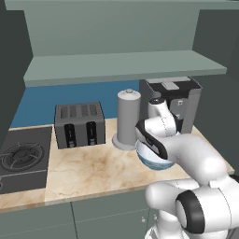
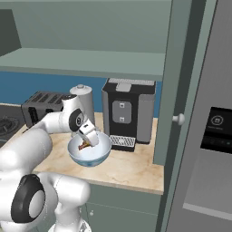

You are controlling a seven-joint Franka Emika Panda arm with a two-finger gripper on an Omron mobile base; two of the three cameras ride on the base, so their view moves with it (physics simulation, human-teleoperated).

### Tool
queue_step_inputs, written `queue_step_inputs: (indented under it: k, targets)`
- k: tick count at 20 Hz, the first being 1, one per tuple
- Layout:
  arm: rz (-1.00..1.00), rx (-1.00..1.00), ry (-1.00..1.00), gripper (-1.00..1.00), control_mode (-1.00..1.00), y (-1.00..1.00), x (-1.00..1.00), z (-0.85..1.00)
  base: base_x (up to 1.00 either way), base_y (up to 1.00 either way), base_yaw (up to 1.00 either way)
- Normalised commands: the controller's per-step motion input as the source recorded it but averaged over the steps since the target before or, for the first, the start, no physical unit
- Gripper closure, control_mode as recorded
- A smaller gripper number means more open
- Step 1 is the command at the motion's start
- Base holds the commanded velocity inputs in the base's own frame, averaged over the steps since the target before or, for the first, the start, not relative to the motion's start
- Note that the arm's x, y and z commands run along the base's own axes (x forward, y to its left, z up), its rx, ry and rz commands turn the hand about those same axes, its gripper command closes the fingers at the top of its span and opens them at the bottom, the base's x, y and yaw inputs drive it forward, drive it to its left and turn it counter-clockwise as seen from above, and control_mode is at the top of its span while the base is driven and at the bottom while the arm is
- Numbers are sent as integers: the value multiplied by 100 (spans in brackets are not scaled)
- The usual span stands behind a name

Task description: Retrieve the bowl from the cabinet, then place the raw meat into the bowl to avoid contamination.

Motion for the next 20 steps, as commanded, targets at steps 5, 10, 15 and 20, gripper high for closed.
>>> queue_step_inputs:
  k: [5,10,15,20]
  targets:
    - [0,0,0,-100,-100,0,0,-20,0,0,0]
    - [0,0,0,-100,-100,0,0,-20,0,0,0]
    - [0,0,0,-100,-100,0,0,-13,0,0,0]
    - [0,0,0,-100,-100,0,0,-8,0,0,0]
